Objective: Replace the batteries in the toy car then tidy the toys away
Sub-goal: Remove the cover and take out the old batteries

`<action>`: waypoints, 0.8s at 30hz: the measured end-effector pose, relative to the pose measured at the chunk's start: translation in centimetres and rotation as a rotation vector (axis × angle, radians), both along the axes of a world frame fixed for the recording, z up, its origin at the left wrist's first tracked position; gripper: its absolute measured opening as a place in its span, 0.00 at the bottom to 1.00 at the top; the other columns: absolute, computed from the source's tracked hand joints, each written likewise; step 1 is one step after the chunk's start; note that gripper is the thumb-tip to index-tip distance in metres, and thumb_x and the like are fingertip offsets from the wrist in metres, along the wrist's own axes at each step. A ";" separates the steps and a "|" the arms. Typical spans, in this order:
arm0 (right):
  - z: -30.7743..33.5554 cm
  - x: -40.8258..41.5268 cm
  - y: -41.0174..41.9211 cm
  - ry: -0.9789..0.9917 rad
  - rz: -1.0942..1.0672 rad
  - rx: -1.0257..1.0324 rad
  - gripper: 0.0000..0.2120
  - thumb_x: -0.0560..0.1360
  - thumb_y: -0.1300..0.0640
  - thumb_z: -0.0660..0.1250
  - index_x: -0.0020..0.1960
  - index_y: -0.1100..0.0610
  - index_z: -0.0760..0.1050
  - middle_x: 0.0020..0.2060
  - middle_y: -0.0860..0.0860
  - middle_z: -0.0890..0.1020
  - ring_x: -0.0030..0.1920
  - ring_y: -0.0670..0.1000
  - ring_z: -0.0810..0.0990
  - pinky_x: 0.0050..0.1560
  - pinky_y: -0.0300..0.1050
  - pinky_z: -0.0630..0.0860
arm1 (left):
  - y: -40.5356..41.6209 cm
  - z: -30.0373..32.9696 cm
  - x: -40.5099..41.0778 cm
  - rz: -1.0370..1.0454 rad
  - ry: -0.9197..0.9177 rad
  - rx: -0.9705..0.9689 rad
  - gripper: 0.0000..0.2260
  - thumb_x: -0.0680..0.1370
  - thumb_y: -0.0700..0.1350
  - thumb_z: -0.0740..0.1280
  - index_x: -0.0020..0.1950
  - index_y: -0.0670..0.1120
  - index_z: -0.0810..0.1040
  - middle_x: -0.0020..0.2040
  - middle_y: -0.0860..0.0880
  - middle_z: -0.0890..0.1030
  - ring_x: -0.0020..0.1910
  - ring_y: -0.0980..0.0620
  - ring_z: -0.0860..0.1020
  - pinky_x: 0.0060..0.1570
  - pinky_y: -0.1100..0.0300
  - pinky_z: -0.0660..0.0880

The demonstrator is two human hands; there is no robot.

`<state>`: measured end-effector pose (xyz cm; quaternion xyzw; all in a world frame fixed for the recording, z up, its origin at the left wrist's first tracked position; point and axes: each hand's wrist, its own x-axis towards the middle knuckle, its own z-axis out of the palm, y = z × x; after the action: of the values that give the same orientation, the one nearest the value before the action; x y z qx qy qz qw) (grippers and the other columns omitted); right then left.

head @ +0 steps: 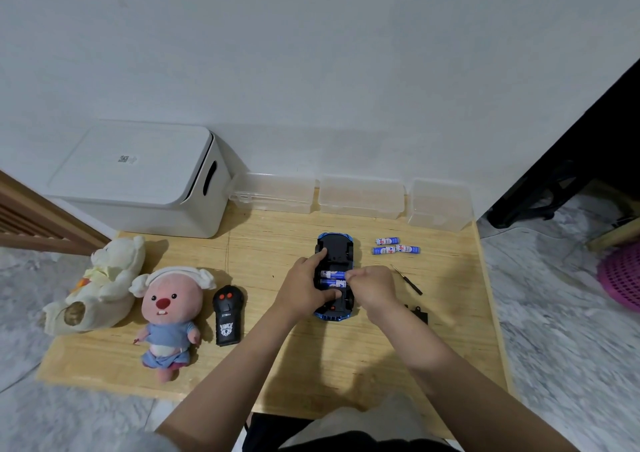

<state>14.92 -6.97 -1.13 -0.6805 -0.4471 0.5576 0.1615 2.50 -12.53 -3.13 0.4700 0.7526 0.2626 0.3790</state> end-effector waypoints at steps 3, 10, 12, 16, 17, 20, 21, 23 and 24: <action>0.3 0.0 -0.2 -0.027 0.046 0.047 0.12 0.74 0.68 0.60 0.53 0.76 0.74 0.55 0.70 0.76 0.59 0.67 0.73 0.50 0.49 0.77 | 0.0 -0.1 -0.1 0.002 -0.014 0.002 0.41 0.68 0.45 0.77 0.76 0.50 0.60 0.61 0.47 0.71 0.63 0.50 0.70 0.59 0.63 0.66; 0.7 0.0 -0.6 -0.031 0.068 0.017 0.12 0.74 0.70 0.59 0.54 0.77 0.72 0.57 0.71 0.75 0.60 0.67 0.73 0.47 0.44 0.75 | 0.0 -0.2 -0.2 0.000 -0.011 0.015 0.41 0.68 0.45 0.77 0.76 0.50 0.60 0.61 0.47 0.71 0.62 0.50 0.71 0.61 0.61 0.68; 0.6 -0.1 -0.5 -0.016 0.042 0.019 0.13 0.75 0.69 0.60 0.55 0.77 0.72 0.57 0.71 0.75 0.58 0.64 0.77 0.49 0.44 0.74 | 0.0 -0.2 -0.2 -0.009 -0.009 0.016 0.41 0.68 0.45 0.77 0.76 0.50 0.60 0.61 0.47 0.71 0.62 0.50 0.71 0.61 0.60 0.68; 0.5 -0.4 -0.6 -0.011 0.044 0.062 0.09 0.76 0.66 0.64 0.48 0.71 0.79 0.49 0.62 0.83 0.50 0.55 0.79 0.47 0.42 0.71 | 0.1 -0.3 -0.4 -0.036 0.020 0.021 0.41 0.68 0.46 0.77 0.76 0.50 0.60 0.60 0.47 0.72 0.60 0.50 0.71 0.57 0.62 0.68; 0.5 -0.4 -0.6 -0.014 0.040 0.073 0.08 0.76 0.65 0.65 0.47 0.70 0.80 0.48 0.61 0.83 0.50 0.55 0.80 0.46 0.42 0.72 | 0.1 -0.3 -0.4 -0.041 0.024 0.020 0.41 0.68 0.46 0.77 0.76 0.49 0.60 0.60 0.47 0.71 0.60 0.50 0.71 0.57 0.63 0.68; 0.2 -0.5 -0.6 -0.031 0.013 0.101 0.09 0.75 0.65 0.66 0.44 0.72 0.80 0.46 0.64 0.83 0.48 0.57 0.82 0.43 0.40 0.72 | 0.2 -0.4 -0.4 -0.045 0.021 0.021 0.41 0.67 0.46 0.78 0.76 0.49 0.60 0.60 0.48 0.71 0.60 0.49 0.72 0.59 0.60 0.69; 0.1 -0.6 -0.6 -0.035 0.007 0.105 0.09 0.75 0.65 0.67 0.43 0.72 0.80 0.46 0.64 0.83 0.48 0.58 0.82 0.42 0.40 0.72 | 0.2 -0.4 -0.4 -0.045 0.023 0.023 0.41 0.67 0.46 0.78 0.76 0.49 0.60 0.60 0.47 0.71 0.61 0.49 0.72 0.60 0.59 0.70; -0.1 -0.7 -0.6 -0.043 0.006 0.106 0.08 0.75 0.65 0.66 0.42 0.70 0.80 0.46 0.60 0.84 0.47 0.54 0.81 0.41 0.39 0.71 | 0.2 -0.5 -0.3 -0.047 0.027 0.026 0.41 0.68 0.46 0.78 0.76 0.49 0.60 0.61 0.47 0.71 0.62 0.50 0.71 0.60 0.61 0.68; -0.2 -0.7 -0.6 -0.048 0.009 0.104 0.08 0.75 0.66 0.66 0.41 0.68 0.81 0.46 0.58 0.84 0.45 0.52 0.80 0.41 0.39 0.71 | 0.2 -0.5 -0.3 -0.049 0.028 0.028 0.41 0.68 0.46 0.77 0.76 0.48 0.60 0.61 0.47 0.71 0.62 0.50 0.71 0.59 0.63 0.67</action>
<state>14.17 -7.60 -1.32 -0.6824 -0.4823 0.5177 0.1835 2.16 -12.33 -3.65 0.4970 0.7425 0.2571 0.3681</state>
